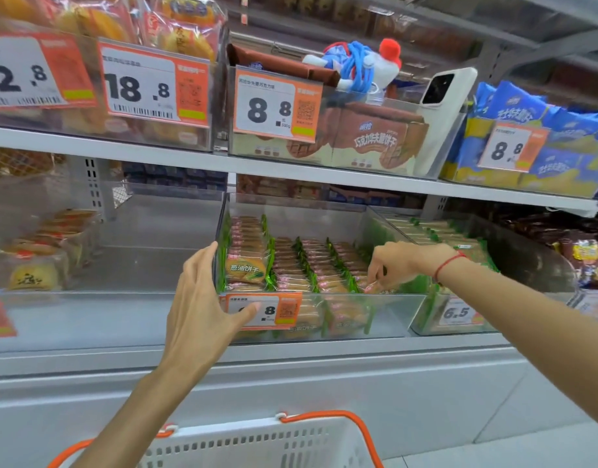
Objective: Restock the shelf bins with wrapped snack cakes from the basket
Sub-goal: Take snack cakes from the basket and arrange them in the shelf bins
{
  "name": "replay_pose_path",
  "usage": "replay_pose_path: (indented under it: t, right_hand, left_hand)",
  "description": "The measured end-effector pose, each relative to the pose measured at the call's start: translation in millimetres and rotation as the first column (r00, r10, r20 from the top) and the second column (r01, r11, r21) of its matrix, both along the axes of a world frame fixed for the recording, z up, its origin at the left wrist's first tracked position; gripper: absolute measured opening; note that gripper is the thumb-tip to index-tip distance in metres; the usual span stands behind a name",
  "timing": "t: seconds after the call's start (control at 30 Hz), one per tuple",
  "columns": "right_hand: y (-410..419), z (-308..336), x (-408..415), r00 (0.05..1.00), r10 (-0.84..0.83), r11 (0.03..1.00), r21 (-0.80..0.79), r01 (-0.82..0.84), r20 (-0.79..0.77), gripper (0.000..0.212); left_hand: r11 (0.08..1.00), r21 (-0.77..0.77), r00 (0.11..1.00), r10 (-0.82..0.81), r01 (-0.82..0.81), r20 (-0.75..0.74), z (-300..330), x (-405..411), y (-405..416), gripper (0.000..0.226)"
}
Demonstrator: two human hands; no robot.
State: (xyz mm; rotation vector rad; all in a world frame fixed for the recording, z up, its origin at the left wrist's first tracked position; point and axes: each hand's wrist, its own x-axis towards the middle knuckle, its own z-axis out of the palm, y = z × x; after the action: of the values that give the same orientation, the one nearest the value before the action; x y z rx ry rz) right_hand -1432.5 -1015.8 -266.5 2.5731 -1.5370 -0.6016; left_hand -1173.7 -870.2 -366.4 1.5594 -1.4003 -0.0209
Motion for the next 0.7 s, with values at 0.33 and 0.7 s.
replay_pose_path:
  t: [0.33, 0.7]
  right_hand:
    - [-7.0, -33.0, -13.3, 0.971, -0.012, 0.990, -0.135, 0.046, 0.239, 0.011]
    - [85.4, -45.5, -12.2, 0.719, 0.323, 0.917, -0.390, -0.078, 0.615, 0.011]
  left_hand:
    - [1.000, 0.025, 0.999, -0.011, 0.012, -0.047, 3.3, -0.7, 0.3, 0.094]
    - [0.982, -0.179, 0.997, -0.073, 0.068, -0.023, -17.9, -13.3, 45.7, 0.064]
